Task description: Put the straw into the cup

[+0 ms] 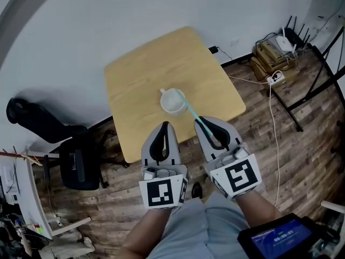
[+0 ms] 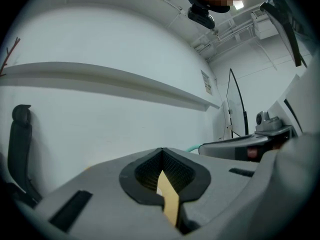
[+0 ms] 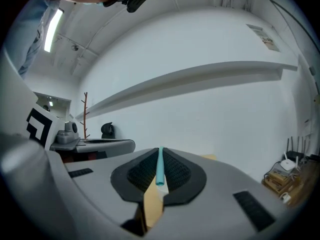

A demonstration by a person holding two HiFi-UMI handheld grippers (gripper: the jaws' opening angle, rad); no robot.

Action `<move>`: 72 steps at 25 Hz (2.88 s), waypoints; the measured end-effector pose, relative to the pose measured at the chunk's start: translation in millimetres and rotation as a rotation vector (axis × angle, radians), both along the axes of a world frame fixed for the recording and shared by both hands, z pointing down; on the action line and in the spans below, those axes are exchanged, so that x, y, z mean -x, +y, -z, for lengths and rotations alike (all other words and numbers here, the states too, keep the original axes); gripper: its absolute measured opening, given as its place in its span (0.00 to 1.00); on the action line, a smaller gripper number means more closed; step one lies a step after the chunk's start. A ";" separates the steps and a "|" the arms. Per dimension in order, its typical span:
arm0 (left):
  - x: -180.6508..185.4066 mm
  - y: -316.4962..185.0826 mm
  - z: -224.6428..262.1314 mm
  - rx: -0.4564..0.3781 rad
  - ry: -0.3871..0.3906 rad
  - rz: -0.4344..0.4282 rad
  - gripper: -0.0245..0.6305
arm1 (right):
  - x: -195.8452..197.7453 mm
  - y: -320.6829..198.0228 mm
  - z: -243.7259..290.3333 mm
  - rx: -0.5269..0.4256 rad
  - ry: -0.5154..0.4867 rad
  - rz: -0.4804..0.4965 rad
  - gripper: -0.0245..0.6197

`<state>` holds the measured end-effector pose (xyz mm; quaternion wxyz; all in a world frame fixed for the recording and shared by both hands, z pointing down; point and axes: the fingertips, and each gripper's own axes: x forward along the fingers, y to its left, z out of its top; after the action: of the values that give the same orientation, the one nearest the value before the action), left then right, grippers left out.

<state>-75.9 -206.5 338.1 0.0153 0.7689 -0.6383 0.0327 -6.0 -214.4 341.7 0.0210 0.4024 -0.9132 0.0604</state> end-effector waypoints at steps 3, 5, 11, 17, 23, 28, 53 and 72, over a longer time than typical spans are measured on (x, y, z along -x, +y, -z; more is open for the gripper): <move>3.3 -22.5 7.0 -0.014 -0.012 0.036 0.03 | 5.6 -21.4 4.3 -0.007 -0.013 0.043 0.07; 3.7 -33.2 9.3 -0.020 -0.015 0.062 0.03 | 8.2 -31.5 7.0 -0.014 -0.015 0.076 0.07; 2.3 -49.5 19.3 -0.050 -0.014 0.124 0.03 | 10.6 -47.1 18.3 -0.043 -0.016 0.149 0.07; 13.7 -59.1 20.7 -0.046 -0.005 0.165 0.03 | 19.9 -55.1 19.6 -0.024 -0.029 0.184 0.07; 19.9 -64.1 -3.2 0.008 0.006 0.173 0.03 | 24.5 -53.8 -9.4 0.040 -0.011 0.190 0.07; 22.9 -59.9 -28.3 0.065 0.018 0.177 0.03 | 24.5 -51.0 -38.1 0.109 0.013 0.183 0.07; 58.9 -67.8 -118.3 0.238 0.072 0.177 0.03 | 54.6 -72.1 -140.3 0.273 0.126 0.175 0.08; 45.1 -67.3 -12.6 0.035 0.042 0.053 0.03 | 37.7 -83.4 -29.5 0.076 0.056 0.025 0.13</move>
<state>-121.1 -273.9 350.7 0.0430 0.7519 -0.6574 0.0272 -43.7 -297.7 371.3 0.0626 0.3916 -0.9142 0.0836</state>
